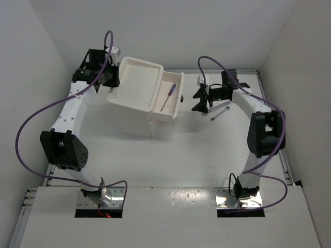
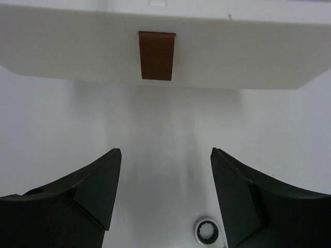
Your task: Sort the tools into containers
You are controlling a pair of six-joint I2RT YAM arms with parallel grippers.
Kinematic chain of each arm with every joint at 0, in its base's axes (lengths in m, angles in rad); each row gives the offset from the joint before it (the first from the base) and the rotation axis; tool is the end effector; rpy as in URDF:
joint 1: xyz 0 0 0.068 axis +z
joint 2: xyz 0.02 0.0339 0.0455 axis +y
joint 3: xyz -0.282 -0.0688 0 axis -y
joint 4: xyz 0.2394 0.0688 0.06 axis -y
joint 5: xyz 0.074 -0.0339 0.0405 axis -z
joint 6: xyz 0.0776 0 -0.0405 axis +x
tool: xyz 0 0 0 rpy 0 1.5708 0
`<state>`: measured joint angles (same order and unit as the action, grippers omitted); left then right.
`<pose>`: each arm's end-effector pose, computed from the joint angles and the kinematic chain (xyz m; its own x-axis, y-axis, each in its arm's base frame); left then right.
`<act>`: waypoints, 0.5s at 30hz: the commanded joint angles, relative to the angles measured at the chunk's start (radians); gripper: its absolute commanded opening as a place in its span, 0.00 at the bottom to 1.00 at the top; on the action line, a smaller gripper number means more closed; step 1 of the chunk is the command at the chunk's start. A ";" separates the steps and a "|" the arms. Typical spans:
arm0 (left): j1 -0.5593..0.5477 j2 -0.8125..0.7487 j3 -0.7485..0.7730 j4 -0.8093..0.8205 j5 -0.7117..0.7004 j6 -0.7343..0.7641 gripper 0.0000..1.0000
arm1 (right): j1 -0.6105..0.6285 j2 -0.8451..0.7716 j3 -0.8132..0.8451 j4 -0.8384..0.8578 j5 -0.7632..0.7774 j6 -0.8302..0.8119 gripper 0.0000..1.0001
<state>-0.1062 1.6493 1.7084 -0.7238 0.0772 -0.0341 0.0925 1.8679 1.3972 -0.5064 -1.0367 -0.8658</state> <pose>0.3938 -0.0480 0.3753 -0.6187 0.0318 -0.7850 0.1450 0.9866 -0.0744 0.3987 0.1041 0.2340 -0.1339 -0.4018 -0.9059 -0.9698 0.2413 0.0363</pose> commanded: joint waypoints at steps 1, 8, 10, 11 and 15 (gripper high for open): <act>-0.006 0.000 0.016 -0.002 0.001 0.031 0.10 | 0.009 -0.044 -0.009 0.074 -0.115 -0.072 0.71; -0.006 0.000 -0.003 -0.002 0.001 0.022 0.04 | 0.062 -0.024 0.049 0.126 -0.125 0.065 0.92; -0.006 0.000 -0.012 -0.002 0.001 0.022 0.04 | 0.073 -0.024 0.049 0.170 -0.125 0.128 0.92; -0.006 0.000 -0.012 -0.002 0.001 0.022 0.03 | 0.082 -0.033 0.039 0.262 -0.112 0.234 0.93; -0.006 0.000 -0.032 -0.002 0.001 0.022 0.03 | 0.092 -0.055 -0.009 0.508 -0.094 0.506 0.94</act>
<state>-0.1062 1.6493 1.7039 -0.7170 0.0788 -0.0360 0.1749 1.8671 1.3949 -0.2489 -1.0851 -0.5854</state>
